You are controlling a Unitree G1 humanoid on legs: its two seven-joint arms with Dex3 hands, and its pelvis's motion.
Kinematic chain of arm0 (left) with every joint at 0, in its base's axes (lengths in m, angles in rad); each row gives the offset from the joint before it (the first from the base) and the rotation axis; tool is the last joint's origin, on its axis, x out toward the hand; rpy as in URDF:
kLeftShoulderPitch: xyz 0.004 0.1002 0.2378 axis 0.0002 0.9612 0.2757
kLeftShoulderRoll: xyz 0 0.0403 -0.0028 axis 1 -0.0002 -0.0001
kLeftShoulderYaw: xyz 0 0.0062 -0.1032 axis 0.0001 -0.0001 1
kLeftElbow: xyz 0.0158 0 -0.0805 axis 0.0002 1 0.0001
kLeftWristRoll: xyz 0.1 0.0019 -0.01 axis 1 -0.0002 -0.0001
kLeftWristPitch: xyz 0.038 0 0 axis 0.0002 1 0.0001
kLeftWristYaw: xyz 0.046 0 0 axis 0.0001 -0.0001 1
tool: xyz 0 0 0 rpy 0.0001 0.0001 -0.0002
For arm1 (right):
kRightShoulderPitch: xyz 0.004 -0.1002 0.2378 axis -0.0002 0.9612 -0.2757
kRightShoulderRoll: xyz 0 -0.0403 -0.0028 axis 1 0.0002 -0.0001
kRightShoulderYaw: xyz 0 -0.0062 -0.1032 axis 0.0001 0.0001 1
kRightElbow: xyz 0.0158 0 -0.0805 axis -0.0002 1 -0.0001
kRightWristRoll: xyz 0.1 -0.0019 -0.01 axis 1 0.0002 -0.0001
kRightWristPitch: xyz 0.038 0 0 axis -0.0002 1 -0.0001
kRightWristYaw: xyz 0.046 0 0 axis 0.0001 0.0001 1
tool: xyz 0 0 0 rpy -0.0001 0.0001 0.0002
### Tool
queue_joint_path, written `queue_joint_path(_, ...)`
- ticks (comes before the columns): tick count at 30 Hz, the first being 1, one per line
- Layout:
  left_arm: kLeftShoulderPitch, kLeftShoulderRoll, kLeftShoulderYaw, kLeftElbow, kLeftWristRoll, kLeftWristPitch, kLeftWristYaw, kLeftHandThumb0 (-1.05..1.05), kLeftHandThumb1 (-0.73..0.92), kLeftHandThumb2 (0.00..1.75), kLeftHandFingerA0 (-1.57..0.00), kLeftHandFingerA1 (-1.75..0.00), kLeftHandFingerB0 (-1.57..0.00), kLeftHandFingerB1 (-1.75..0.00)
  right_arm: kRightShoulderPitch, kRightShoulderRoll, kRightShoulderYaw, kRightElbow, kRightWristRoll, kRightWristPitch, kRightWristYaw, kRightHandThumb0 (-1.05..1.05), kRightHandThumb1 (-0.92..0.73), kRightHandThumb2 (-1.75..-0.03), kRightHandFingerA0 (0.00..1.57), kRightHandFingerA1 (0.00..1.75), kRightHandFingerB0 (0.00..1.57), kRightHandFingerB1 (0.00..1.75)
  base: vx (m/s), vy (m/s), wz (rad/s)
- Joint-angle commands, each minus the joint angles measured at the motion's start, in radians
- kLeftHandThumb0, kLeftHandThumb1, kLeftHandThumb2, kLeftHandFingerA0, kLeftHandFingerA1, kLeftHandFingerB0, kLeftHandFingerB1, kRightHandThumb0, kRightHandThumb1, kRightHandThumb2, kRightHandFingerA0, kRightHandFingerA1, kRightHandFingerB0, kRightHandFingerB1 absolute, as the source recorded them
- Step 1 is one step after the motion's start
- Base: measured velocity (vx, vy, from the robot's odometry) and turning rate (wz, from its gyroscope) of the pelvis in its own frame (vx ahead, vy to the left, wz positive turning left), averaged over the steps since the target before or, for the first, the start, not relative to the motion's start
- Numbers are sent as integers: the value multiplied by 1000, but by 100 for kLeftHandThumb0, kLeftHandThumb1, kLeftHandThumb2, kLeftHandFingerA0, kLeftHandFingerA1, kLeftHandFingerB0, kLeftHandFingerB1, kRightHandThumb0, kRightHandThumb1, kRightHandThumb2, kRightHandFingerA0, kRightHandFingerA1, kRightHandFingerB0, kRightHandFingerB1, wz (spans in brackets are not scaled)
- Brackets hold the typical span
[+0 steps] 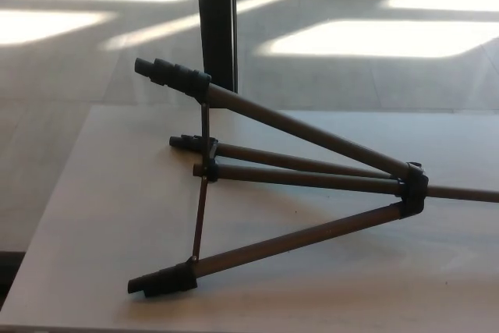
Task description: Use both hands of the robot to pick up the tripod lying in the middle of the desk and make it stand upright on the desk
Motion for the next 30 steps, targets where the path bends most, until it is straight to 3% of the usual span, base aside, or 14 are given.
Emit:
queue_joint_path(1,-26,41,184,-235,-274,249,-75,-73,74,62,-53,-66,-43,-54,-23,-33,-275,-122,356,169,98,-53,-49,-80,29,63,26,50,0,0,0)
queue_joint_path(5,-48,5,212,-360,-293,243,-30,-73,73,62,-63,-66,-54,-51,-42,15,-313,-243,354,157,-10,-47,-59,-57,42,56,45,45,0,0,0)
queue_joint_path(6,-99,10,225,-395,-298,245,4,-71,55,97,-59,-70,-41,-59,1,58,-292,-379,342,126,-2,-51,-63,-58,41,61,40,45,0,0,0)
queue_joint_path(7,-119,9,233,-416,-308,232,3,-72,73,61,-56,-64,-42,-50,3,61,-272,-405,313,87,12,-52,-65,-60,47,81,50,55,0,0,0)
queue_joint_path(8,-133,10,233,-455,-308,246,14,-76,61,100,-52,-69,-39,-59,10,62,-266,-437,307,75,23,-54,-53,-86,48,83,44,59,0,0,0)
queue_joint_path(9,-135,7,236,-465,-306,253,14,-76,61,100,-52,-69,-39,-59,11,64,-267,-448,305,78,23,-54,-53,-86,48,83,44,59,0,0,0)
queue_joint_path(10,-152,4,245,-529,-320,296,33,-73,74,61,-55,-65,-44,-52,15,84,-274,-523,320,106,-5,-51,-66,-59,45,89,43,44,0,0,0)
queue_joint_path(15,-255,40,255,-658,-382,330,3,-73,74,63,-43,-60,-41,-44,5,136,-280,-755,384,152,-41,-49,-65,-59,41,62,31,37,0,0,0)
queue_joint_path(16,-344,64,230,-721,-371,288,19,-61,58,99,-37,-59,-21,-49,-20,189,-268,-875,417,137,-90,-52,-60,-58,41,68,45,42,0,0,0)
queue_joint_path(17,-389,76,215,-768,-375,288,20,-64,73,65,-36,-50,-30,-40,-21,210,-254,-944,424,144,-110,-51,-61,-58,41,71,46,41,0,0,0)
queue_joint_path(20,-499,109,156,-866,-349,303,23,-64,76,63,-32,-58,-31,-45,-15,267,-200,-1091,383,123,-157,-50,-64,-59,49,79,51,44,0,0,0)
queue_joint_path(21,-557,132,113,-895,-317,295,13,-68,62,102,-31,-65,-27,-56,-16,288,-175,-1145,376,113,-163,-49,-64,-59,50,81,51,45,0,0,0)
queue_joint_path(22,-589,146,91,-905,-301,290,2,-65,77,64,-33,-68,-35,-50,-20,297,-165,-1171,380,114,-166,-49,-64,-59,49,79,50,45,0,0,0)
queue_joint_path(30,-895,170,-121,-989,-198,302,-48,-69,72,62,-41,-69,-42,-50,-29,332,-8,-1429,359,199,-169,-58,-63,-59,47,69,48,43,0,0,0)
